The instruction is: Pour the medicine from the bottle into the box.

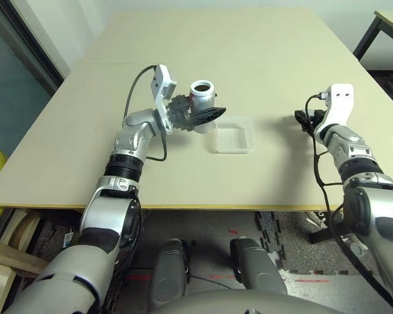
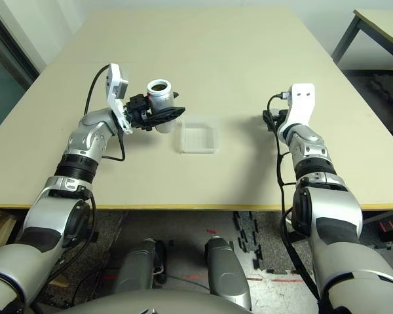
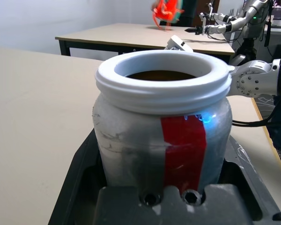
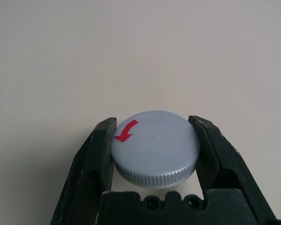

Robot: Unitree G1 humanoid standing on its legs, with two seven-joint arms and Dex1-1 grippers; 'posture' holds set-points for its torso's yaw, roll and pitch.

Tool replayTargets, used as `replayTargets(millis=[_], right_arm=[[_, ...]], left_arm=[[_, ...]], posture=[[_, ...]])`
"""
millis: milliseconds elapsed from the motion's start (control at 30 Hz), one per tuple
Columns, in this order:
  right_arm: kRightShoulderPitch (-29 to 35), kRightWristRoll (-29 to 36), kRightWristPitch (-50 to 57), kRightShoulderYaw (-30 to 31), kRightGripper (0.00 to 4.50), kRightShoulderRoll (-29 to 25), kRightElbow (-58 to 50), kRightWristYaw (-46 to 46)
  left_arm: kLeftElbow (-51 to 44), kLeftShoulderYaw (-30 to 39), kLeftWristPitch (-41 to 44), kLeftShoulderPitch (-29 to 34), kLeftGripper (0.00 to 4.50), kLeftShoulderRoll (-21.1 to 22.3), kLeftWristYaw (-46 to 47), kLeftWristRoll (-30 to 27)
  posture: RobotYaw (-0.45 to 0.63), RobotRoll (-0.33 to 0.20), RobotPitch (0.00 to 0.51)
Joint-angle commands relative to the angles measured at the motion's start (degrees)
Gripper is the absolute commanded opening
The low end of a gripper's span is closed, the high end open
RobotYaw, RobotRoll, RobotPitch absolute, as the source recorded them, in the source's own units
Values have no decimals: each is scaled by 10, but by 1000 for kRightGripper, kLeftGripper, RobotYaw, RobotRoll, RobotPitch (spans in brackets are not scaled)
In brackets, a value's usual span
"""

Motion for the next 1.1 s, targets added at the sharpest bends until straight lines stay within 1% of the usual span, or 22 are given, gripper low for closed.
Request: replayTargets(millis=[33, 67, 100, 233, 367, 500, 733, 833, 900, 1100], right_arm=[[3, 4, -4, -8, 3882, -4, 9, -2], [1, 4, -7, -9, 4336, -4, 7, -2], [-1, 3, -13, -8, 4500, -3, 3, 0], [-7, 3, -30, -6, 4500, -1, -9, 11], [-15, 5, -45, 0, 4500, -1, -32, 49], [-24, 16, -55, 8, 4500, -9, -81, 134], [0, 58, -12, 19, 4500, -33, -191, 306], [29, 64, 11, 43, 4500, -61, -245, 389], [52, 78, 37, 54, 4500, -79, -292, 446], [121, 88, 66, 81, 4500, -134, -383, 546]], left_arm=[[6, 2, -6, -5, 2764, 4, -2, 4], [7, 2, -6, -6, 2764, 4, -2, 4], [7, 1, -6, -6, 2764, 5, -2, 4], [10, 1, -7, -7, 2764, 6, -2, 5], [14, 1, -9, -9, 2764, 7, -1, 7], [19, 2, -11, -12, 2764, 9, -1, 8], [28, 3, -16, -17, 2764, 13, -1, 8], [34, 3, -18, -20, 2764, 14, -2, 9], [39, 2, -19, -23, 2764, 17, -2, 11], [54, 1, -24, -32, 2764, 24, -4, 14]], posture=[[-219, 0, 62], [-219, 0, 62], [-219, 0, 62], [-222, 0, 63], [-226, 0, 65], [-233, 0, 70], [-239, 0, 73], [-243, 0, 75], [-247, 0, 77], [-254, 0, 80]])
